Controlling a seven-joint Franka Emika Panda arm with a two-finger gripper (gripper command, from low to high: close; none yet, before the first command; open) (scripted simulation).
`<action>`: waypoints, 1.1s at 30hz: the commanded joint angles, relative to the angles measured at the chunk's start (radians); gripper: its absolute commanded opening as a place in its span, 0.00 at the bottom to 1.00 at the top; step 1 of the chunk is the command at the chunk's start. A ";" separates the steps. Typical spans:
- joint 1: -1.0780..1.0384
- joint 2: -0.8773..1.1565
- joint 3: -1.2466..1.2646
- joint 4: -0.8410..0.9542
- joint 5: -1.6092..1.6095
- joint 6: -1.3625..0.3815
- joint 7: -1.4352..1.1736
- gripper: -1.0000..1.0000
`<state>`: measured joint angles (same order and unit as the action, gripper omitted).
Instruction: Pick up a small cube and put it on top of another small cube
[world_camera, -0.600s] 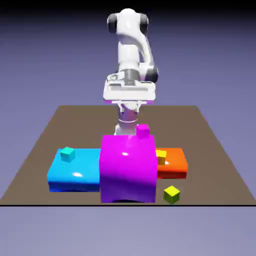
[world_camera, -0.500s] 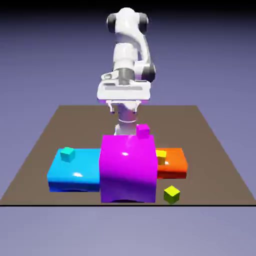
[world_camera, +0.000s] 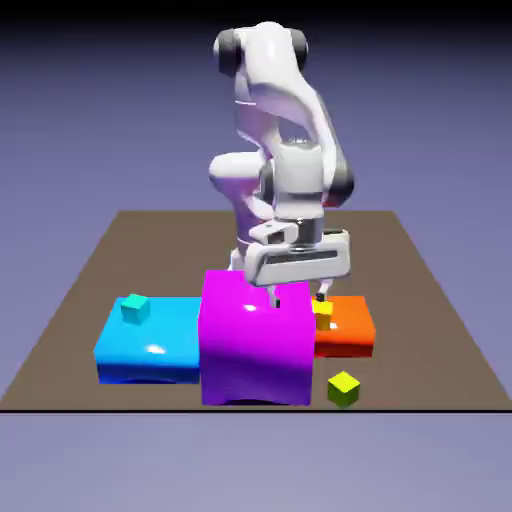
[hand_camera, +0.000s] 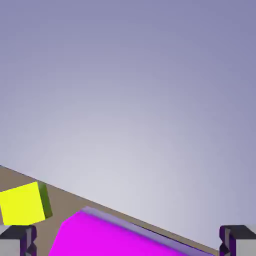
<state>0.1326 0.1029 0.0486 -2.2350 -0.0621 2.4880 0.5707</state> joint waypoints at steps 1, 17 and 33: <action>0.005 0.036 0.005 0.030 -0.005 -0.029 -0.008 0.50; 0.029 0.534 0.145 0.220 -0.218 -0.076 0.115 0.50; 0.212 0.026 0.035 -0.076 -0.166 -0.243 -0.218 0.00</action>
<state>0.3449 0.1293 0.0837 -2.3105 -0.2244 2.2443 0.3512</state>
